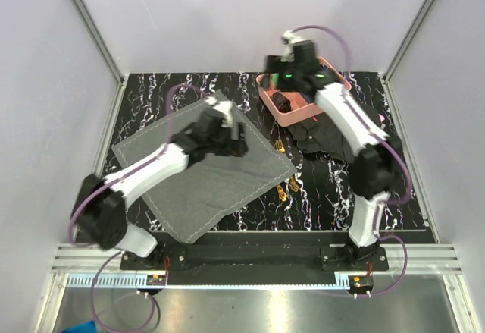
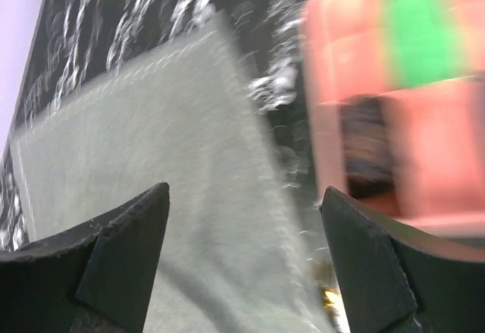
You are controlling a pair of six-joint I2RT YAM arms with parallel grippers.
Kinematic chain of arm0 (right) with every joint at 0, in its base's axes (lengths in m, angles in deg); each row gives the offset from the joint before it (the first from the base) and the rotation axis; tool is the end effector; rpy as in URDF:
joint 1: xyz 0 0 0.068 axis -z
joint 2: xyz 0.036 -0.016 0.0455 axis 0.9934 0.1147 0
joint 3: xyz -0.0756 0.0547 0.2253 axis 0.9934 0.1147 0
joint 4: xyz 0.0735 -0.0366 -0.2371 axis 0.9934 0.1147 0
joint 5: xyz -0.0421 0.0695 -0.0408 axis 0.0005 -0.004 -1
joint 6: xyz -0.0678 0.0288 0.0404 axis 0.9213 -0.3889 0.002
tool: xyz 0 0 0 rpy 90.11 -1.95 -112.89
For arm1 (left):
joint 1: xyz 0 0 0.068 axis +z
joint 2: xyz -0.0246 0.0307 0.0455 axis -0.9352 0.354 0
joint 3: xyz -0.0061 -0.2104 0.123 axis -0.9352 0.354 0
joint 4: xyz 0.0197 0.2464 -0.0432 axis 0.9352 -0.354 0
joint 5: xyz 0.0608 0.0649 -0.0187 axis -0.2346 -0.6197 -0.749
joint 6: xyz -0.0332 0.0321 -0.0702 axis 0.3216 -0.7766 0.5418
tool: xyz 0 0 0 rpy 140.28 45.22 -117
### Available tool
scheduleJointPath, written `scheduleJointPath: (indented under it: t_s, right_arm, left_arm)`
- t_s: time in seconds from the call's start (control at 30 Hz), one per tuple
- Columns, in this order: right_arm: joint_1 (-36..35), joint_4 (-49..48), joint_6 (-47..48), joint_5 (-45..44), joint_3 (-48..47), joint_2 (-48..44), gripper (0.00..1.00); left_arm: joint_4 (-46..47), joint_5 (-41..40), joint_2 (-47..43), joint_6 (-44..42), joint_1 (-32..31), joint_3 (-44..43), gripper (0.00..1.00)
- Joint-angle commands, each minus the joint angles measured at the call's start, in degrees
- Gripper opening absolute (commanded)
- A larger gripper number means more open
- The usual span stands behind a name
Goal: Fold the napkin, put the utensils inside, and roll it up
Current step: Fold the napkin
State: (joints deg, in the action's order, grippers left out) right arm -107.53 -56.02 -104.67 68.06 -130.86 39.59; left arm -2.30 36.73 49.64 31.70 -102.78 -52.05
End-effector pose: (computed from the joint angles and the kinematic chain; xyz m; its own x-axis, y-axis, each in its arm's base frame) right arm 0.4296 0.2030 0.2983 -0.6132 0.0325 -0.7893 -0.3469 0.8866 0.3060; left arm 0.2779 -0.1864 0.2140 -0.7464 -0.0370 -0.6645 0.2660 0.8986 -0.3489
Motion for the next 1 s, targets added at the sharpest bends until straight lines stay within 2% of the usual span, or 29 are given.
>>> scheduleJointPath:
  t_s: [0.0,0.03,0.1,0.27,0.3,0.4,0.6,0.97]
  right_arm:
    - [9.9,-0.4,-4.1,-2.7,14.7,-13.4,0.89]
    - [13.4,-0.6,-4.7,-2.7,17.2,-15.9,0.88]
    - [16.9,-0.6,-5.5,-2.5,24.0,-22.8,0.89]
    - [27.1,-0.3,-5.5,0.6,32.9,-33.4,0.90]
    - [27.7,-0.2,-5.5,0.9,33.5,-34.1,0.90]
    - [28.8,0.4,-4.8,1.6,34.6,-35.3,0.90]
    - [29.1,0.6,-4.9,3.4,34.7,-34.8,0.90]
    - [29.1,0.3,-5.4,4.9,36.0,-34.5,0.91]
  left_arm:
    - [5.5,-7.9,13.7,-3.4,-11.5,-13.7,0.81]
    - [4.9,-8.3,18.9,-3.6,-13.0,-16.2,0.78]
    - [3.9,-8.3,23.6,-4.2,-16.5,-23.0,0.69]
    - [2.1,-6.6,36.1,-4.5,-21.0,-33.8,0.59]
    - [1.9,-5.8,37.4,-4.2,-21.1,-36.1,0.55]
    - [1.3,-4.3,41.3,-2.8,-21.3,-38.6,0.51]
    - [-0.1,-3.4,46.5,-1.1,-21.6,-40.7,0.50]
    - [-0.6,-4.4,49.3,-0.3,-22.9,-41.2,0.43]
